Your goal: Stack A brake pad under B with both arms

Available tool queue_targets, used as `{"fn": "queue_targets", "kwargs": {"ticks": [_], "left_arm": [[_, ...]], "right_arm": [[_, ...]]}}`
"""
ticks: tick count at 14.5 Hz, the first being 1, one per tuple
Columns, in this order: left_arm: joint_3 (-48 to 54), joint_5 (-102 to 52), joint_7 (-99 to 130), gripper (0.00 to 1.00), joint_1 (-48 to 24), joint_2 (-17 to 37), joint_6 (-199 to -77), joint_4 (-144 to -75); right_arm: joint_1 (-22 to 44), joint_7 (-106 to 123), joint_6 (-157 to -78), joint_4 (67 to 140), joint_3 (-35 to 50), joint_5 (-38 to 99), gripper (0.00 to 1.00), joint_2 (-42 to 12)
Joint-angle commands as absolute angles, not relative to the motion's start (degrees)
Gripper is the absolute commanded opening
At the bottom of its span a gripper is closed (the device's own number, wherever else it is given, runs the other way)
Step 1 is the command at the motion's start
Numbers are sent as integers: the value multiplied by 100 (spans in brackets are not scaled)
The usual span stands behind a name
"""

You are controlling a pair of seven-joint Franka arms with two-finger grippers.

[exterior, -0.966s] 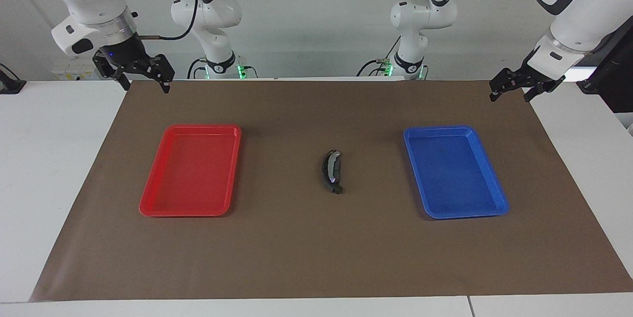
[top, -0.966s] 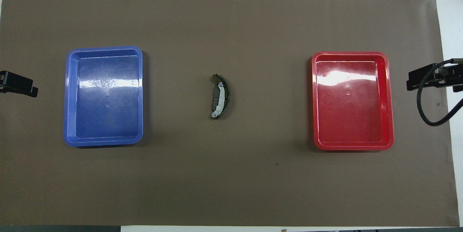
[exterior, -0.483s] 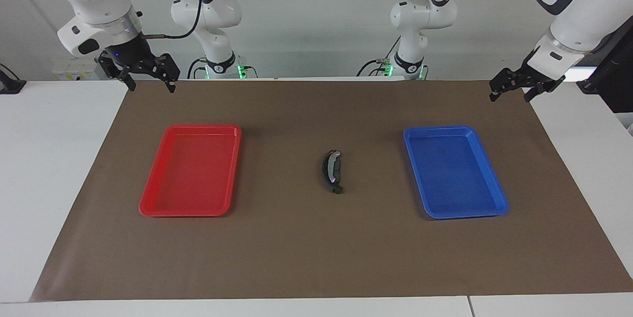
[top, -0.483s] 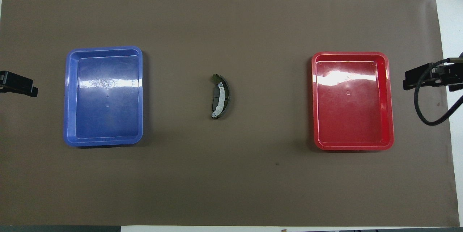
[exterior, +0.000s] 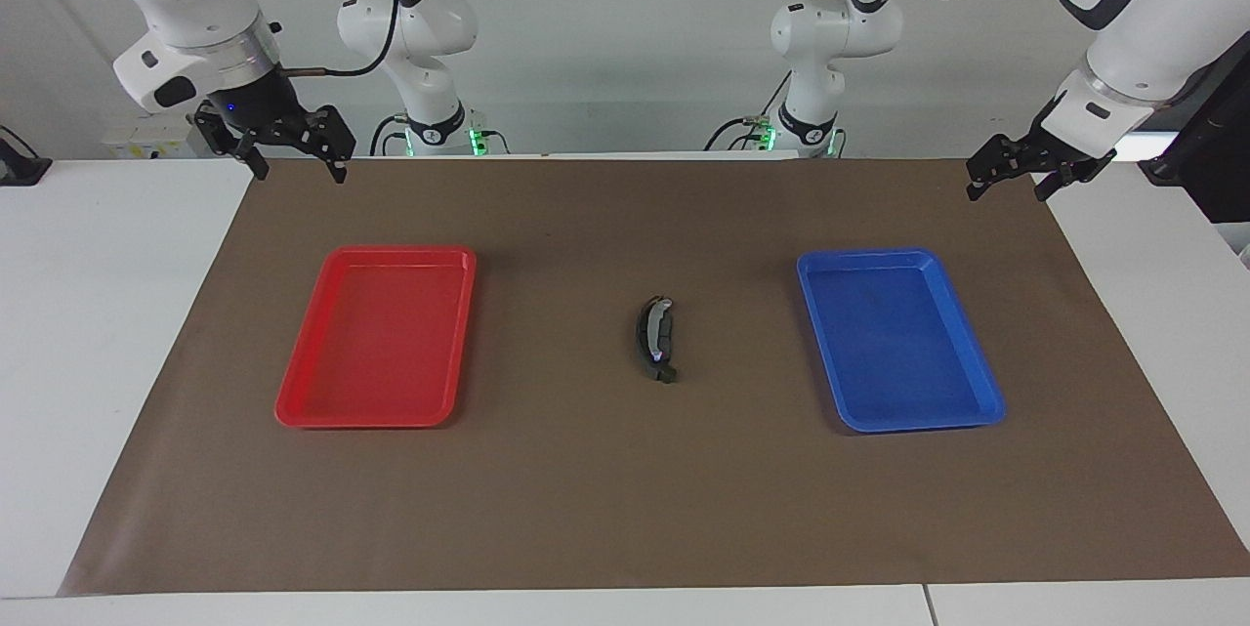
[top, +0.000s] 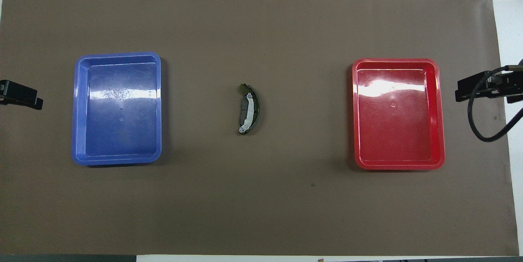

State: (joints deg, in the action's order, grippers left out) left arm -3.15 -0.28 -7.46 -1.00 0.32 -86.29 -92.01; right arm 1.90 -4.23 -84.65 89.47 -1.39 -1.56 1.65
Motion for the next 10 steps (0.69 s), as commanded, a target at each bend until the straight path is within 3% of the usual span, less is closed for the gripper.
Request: {"fn": "queue_targets", "kwargs": {"ticks": [1, 10], "left_arm": [[-308, 62, -782, 100, -79, -9, -8569, -9237], [-308, 62, -782, 100, -79, -17, -8569, -9237]], "right_arm": [[141, -316, -8376, 8886, -132, -70, 100, 132], [132, -352, -8464, 8912, -132, -70, 100, 141]]}}
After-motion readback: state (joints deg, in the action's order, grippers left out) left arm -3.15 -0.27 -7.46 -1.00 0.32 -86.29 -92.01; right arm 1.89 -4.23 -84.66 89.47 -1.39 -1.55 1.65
